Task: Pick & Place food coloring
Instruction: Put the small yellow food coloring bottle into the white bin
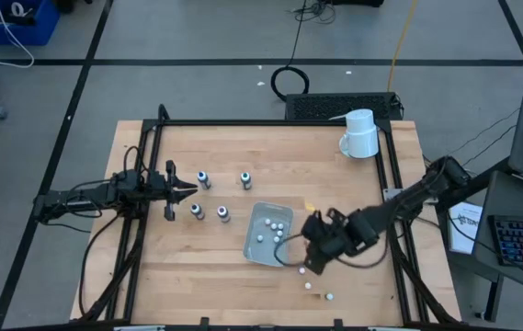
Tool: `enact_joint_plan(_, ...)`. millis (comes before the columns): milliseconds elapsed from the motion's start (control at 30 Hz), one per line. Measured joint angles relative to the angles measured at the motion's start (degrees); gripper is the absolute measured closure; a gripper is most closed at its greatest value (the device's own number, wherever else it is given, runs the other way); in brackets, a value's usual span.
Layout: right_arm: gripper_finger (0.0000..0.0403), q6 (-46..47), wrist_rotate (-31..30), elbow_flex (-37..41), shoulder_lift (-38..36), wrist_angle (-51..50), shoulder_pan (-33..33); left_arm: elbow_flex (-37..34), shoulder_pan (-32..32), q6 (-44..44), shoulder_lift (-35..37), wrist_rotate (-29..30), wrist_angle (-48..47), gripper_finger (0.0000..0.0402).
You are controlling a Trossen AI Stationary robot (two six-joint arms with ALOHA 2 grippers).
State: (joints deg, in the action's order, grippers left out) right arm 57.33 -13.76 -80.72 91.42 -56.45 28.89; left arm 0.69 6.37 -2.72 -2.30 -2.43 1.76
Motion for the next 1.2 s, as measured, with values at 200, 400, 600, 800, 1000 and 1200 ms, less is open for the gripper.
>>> enact_joint_plan(200, 0.0354, -15.17, -1.42, -5.88, 2.89, 0.09, -6.31, 0.00, 0.00, -0.02, 0.00, 0.00, 0.00, 0.0344)
enact_joint_plan(400, 0.0354, -26.72, 0.37, -18.07, 10.38, -5.51, -9.91, 0.00, -0.02, -0.02, 0.02, 0.00, 0.07, 0.0344)
enact_joint_plan(600, 0.0355, -33.07, 3.51, -33.50, 20.34, -14.50, -12.45, 0.00, -0.01, -0.01, 0.02, 0.00, 0.07, 0.0344)
enact_joint_plan(800, 0.0355, -35.84, 9.64, -43.96, 29.17, -16.52, -14.54, 0.00, 0.00, -0.01, 0.02, 0.00, 0.09, 0.0344)
enact_joint_plan(1000, 0.0355, -34.73, 11.35, -44.80, 33.18, -16.61, -14.45, 0.00, -0.02, -0.02, 0.01, 0.00, 0.11, 0.0344)
enact_joint_plan(1200, 0.0355, -30.89, 14.15, -43.29, 35.19, -15.62, -12.66, 0.00, 0.00, 0.00, 0.02, 0.00, 0.13, 0.0344)
